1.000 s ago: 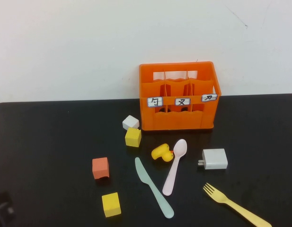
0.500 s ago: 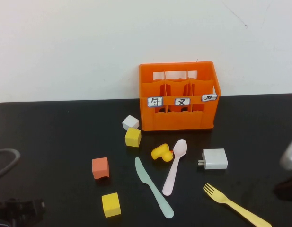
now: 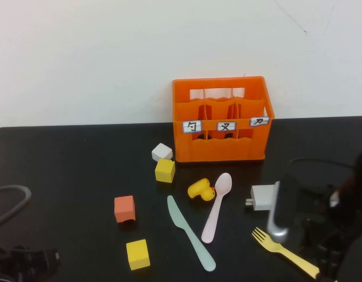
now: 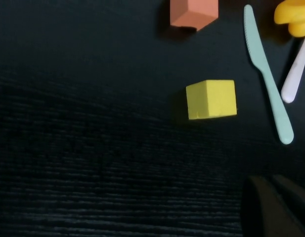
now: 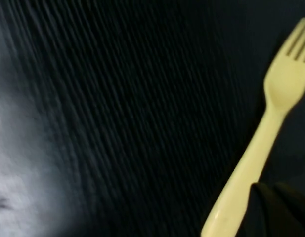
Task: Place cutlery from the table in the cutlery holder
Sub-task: Pick up the fork
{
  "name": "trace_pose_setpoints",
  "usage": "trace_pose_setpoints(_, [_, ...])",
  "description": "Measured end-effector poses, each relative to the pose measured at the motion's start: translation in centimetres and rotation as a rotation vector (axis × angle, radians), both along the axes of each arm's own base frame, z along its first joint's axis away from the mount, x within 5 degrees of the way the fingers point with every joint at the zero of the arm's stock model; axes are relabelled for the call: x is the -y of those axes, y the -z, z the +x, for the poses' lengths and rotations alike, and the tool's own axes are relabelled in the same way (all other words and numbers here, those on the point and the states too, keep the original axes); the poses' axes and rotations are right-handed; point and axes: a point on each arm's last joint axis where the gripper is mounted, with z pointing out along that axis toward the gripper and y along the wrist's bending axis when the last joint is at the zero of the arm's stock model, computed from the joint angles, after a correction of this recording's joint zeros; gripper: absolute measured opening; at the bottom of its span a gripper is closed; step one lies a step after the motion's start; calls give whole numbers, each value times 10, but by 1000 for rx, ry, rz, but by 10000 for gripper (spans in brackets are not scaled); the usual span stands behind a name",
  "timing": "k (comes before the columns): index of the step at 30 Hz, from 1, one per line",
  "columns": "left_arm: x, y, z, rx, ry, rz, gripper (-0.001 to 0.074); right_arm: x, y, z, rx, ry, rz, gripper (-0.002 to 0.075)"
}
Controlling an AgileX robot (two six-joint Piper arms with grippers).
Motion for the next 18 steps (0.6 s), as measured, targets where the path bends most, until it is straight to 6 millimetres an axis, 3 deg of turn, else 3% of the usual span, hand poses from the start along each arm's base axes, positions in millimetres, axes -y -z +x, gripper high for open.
trace_pose_setpoints(5, [-1,-1,2,18,-8,1,-1,-10,19,18,-17,-60,-43,18])
trace_pose_setpoints(7, [-1,-2,3,31,-15,2,-1,-15,26,23,-40,-50,-33,88])
trace_pose_setpoints(13, [-1,-3,4,47,-21,4,-2,-21,41,30,-64,-9,-6,424])
trace_pose_setpoints(18, [-1,-4,5,55,-28,-4,-1,-24,54,39,-17,7,6,479])
